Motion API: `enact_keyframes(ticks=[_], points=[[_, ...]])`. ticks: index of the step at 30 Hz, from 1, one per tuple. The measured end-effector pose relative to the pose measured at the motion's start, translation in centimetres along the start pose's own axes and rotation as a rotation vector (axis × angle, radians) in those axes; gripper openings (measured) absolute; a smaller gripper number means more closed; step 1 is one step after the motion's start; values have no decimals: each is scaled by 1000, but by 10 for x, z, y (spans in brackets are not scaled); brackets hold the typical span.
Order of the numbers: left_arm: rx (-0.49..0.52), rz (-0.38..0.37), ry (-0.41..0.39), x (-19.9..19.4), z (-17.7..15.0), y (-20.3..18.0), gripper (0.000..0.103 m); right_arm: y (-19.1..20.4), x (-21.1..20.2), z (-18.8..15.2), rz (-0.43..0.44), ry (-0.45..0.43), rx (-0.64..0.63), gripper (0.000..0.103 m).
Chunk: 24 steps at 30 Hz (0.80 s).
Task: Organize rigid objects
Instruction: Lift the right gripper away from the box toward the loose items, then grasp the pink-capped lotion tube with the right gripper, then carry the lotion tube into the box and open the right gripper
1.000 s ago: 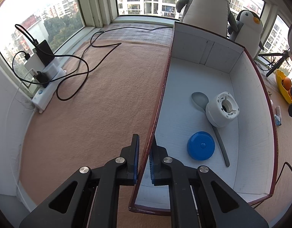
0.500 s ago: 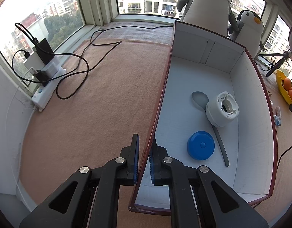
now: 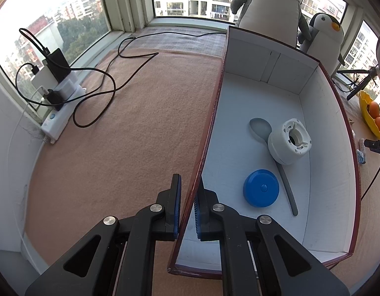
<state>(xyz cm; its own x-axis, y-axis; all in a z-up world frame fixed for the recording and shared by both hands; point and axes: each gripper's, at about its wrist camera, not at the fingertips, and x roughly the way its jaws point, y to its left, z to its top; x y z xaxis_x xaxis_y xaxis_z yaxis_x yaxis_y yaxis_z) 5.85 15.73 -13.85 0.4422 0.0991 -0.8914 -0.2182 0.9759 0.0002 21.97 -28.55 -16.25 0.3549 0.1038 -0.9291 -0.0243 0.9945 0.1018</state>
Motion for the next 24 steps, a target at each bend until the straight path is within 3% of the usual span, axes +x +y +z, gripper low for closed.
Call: enact_keyframes(ticks=[11, 17, 24], points=[[-3, -1, 6, 0, -1, 0, 8, 0, 23, 1, -13, 64, -7, 35], [-4, -2, 7, 0, -1, 0, 8, -1, 31, -2, -47, 71, -45, 18], [-6, -2, 7, 0, 0, 0, 8, -9, 19, -4, -40, 33, -23, 18]])
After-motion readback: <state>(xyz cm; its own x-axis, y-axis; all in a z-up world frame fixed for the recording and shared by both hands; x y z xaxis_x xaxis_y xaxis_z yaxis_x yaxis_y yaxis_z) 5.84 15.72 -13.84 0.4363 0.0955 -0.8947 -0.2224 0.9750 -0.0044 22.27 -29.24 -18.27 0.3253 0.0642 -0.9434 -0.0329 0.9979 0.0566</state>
